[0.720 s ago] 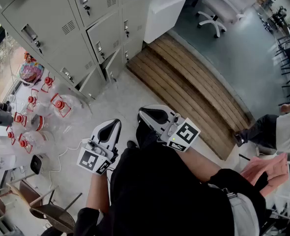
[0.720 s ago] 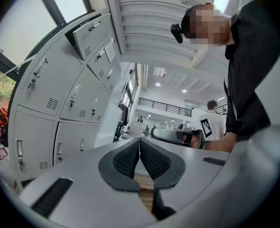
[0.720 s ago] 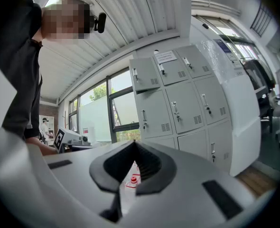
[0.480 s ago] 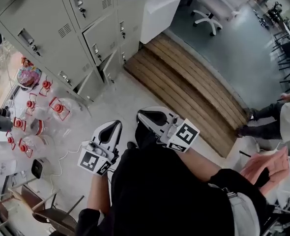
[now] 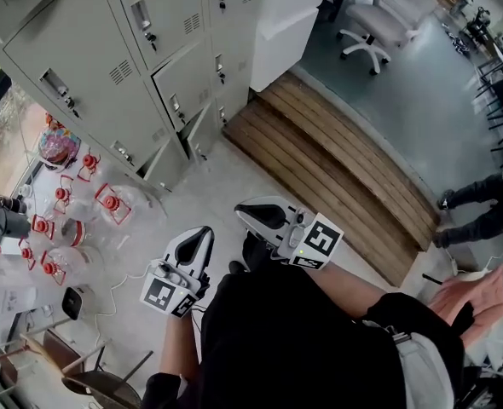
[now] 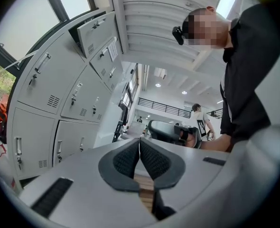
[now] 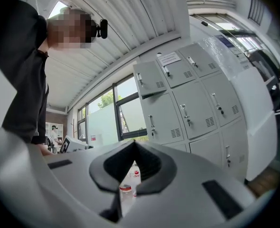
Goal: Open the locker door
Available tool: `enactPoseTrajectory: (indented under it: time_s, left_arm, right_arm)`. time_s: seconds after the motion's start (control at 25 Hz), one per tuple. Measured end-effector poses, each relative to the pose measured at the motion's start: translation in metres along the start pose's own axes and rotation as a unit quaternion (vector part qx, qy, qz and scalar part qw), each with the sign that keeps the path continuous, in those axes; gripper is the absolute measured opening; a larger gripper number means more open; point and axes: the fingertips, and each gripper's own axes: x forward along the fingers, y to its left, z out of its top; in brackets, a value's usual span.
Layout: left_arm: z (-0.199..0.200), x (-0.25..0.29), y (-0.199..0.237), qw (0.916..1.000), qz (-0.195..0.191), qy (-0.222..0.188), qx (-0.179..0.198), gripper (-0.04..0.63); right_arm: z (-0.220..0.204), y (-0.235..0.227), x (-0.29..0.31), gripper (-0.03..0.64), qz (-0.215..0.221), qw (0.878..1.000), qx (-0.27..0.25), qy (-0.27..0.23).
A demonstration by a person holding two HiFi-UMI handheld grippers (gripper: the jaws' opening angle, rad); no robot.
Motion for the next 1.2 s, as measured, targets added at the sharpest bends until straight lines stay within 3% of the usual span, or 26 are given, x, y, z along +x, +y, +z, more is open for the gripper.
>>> enactPoseTrajectory:
  time_s: [0.36, 0.68, 0.96, 1.2]
  left_arm:
    - [0.024, 0.029, 0.061, 0.9993, 0.038, 0.001, 0.003, 0.017]
    - [0.068, 0.099, 0.118, 0.9985, 0.051, -0.005, 0.017, 0.017]
    - [0.095, 0.142, 0.152, 0.997, 0.072, -0.012, 0.026, 0.017]
    - [0.098, 0.167, 0.184, 0.9948, 0.1, -0.018, 0.006, 0.017]
  right_arm:
    - [0.005, -0.064, 0.034, 0.009, 0.02, 1.0, 0.004, 0.005]
    - [0.032, -0.15, 0.061, 0.009, 0.033, 0.999, 0.005, -0.001]
    - [0.041, -0.199, 0.082, 0.009, 0.069, 0.997, 0.016, 0.008]
    - [0.044, -0.235, 0.099, 0.009, 0.093, 0.995, 0.024, 0.003]
